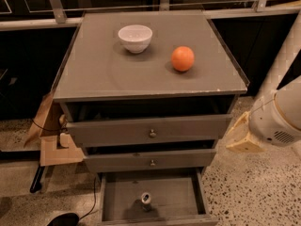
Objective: Pick redbull can from bottom drawer and place on counter
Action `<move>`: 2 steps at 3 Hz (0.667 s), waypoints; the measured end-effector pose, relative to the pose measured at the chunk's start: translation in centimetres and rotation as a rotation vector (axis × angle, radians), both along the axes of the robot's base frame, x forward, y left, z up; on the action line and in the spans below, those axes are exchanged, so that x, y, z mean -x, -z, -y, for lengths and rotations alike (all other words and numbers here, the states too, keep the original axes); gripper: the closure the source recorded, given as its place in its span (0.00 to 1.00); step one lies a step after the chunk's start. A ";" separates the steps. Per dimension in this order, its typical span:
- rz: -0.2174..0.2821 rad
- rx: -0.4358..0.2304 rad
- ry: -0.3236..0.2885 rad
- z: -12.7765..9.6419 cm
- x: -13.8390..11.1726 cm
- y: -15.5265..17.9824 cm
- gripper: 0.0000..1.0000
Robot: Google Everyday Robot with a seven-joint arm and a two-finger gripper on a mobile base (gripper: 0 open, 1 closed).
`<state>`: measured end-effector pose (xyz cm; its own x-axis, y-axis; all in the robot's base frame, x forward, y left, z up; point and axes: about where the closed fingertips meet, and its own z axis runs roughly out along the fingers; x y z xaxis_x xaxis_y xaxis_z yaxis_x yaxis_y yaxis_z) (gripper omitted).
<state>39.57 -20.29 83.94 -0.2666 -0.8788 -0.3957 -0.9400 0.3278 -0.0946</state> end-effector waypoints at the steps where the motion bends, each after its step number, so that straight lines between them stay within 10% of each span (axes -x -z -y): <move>1: -0.040 -0.074 -0.019 -1.1 0.7 5.6 1.00; 2: -0.089 -0.185 -0.031 -3.5 1.7 13.3 1.00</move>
Offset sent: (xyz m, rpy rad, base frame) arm -0.0257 0.0651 -0.2371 0.3346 0.1524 0.0351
